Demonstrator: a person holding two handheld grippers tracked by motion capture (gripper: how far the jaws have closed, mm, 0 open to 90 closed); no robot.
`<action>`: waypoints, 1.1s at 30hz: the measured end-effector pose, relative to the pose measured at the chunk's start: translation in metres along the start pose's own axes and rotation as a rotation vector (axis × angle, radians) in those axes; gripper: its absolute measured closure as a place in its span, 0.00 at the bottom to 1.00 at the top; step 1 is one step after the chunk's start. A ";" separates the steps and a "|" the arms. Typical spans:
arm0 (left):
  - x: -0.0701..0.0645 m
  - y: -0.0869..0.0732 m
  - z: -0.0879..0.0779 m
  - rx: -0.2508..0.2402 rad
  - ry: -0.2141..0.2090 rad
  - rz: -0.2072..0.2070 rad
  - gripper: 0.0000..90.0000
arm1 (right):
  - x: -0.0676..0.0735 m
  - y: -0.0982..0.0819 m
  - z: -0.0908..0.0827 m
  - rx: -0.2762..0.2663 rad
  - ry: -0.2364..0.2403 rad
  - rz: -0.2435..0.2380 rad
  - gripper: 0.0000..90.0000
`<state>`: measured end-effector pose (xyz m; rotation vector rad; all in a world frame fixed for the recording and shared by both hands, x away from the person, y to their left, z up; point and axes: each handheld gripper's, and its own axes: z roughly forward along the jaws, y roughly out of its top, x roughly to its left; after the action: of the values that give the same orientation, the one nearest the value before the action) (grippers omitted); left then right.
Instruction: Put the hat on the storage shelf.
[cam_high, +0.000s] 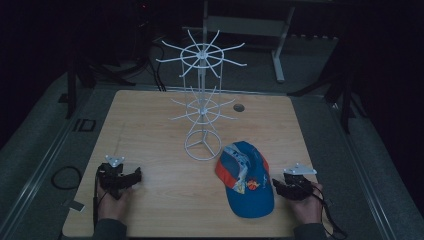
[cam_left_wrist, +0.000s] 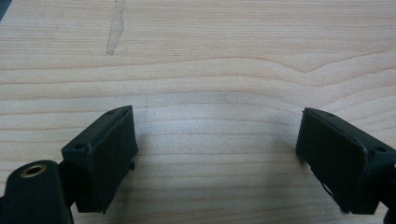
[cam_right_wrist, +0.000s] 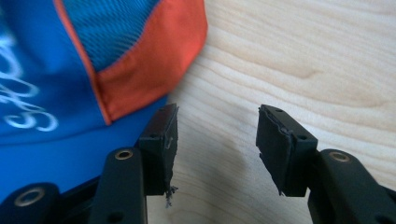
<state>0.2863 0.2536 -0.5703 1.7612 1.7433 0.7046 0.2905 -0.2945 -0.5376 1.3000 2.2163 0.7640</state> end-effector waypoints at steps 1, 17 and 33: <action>0.000 0.000 0.000 0.000 0.000 0.000 0.14 | 0.000 0.001 -0.001 -0.001 0.001 -0.002 0.54; -0.003 0.000 0.000 0.000 -0.011 0.016 0.14 | 0.005 0.029 -0.025 -0.047 0.036 -0.033 0.53; -0.004 0.000 0.000 -0.001 -0.017 0.019 0.14 | 0.026 0.075 -0.027 -0.101 0.118 -0.044 0.43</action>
<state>0.2863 0.2500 -0.5704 1.7797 1.7168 0.6966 0.3093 -0.2474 -0.4703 1.1821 2.2577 0.9455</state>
